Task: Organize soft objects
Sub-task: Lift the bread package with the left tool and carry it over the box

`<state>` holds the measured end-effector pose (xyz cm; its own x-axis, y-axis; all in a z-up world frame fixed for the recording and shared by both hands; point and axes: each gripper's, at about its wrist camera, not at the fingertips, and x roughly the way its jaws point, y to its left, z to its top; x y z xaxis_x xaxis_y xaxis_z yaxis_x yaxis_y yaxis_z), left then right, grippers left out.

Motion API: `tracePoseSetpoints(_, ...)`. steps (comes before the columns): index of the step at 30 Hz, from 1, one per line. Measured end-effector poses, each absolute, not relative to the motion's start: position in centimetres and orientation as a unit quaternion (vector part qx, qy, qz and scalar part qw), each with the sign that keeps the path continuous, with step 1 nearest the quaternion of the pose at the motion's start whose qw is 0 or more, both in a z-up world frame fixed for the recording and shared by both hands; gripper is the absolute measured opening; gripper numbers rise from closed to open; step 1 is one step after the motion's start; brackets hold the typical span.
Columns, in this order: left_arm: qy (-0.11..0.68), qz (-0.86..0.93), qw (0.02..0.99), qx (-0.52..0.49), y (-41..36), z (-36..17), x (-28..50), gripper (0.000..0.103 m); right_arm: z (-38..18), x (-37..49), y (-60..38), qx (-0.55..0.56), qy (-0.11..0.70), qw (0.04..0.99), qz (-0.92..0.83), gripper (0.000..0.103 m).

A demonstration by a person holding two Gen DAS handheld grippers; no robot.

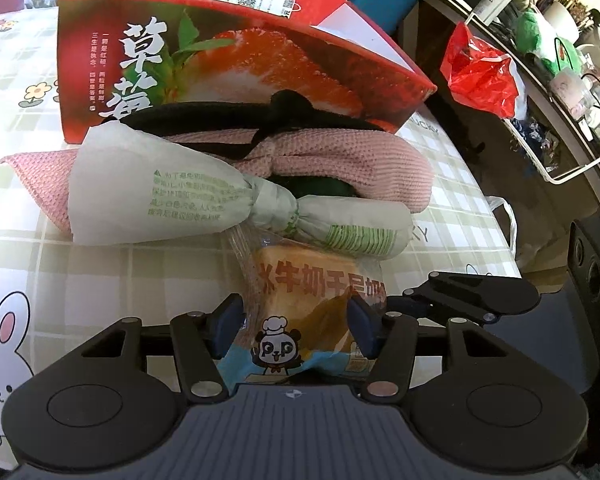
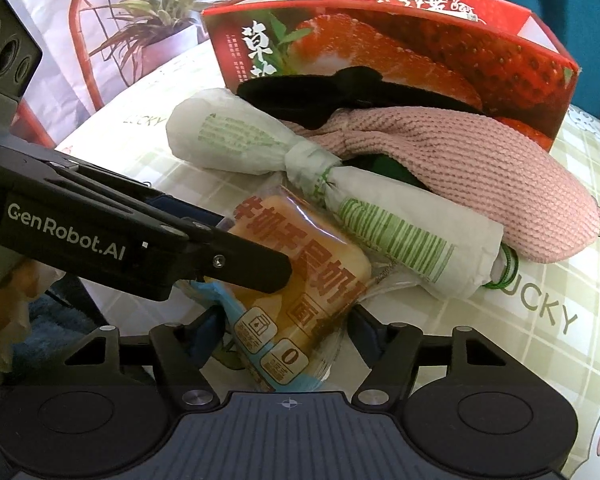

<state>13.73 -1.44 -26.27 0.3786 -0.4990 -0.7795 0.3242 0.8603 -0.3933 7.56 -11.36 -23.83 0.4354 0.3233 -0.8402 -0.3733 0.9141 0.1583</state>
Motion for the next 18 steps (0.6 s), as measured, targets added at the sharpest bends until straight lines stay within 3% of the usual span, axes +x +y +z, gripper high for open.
tracePoseSetpoints(18,0.483,-0.254,0.834,-0.084,-0.5,-24.9,11.7,0.057,-22.8,5.9,-10.7,-0.029,0.478,0.851,0.216,0.061)
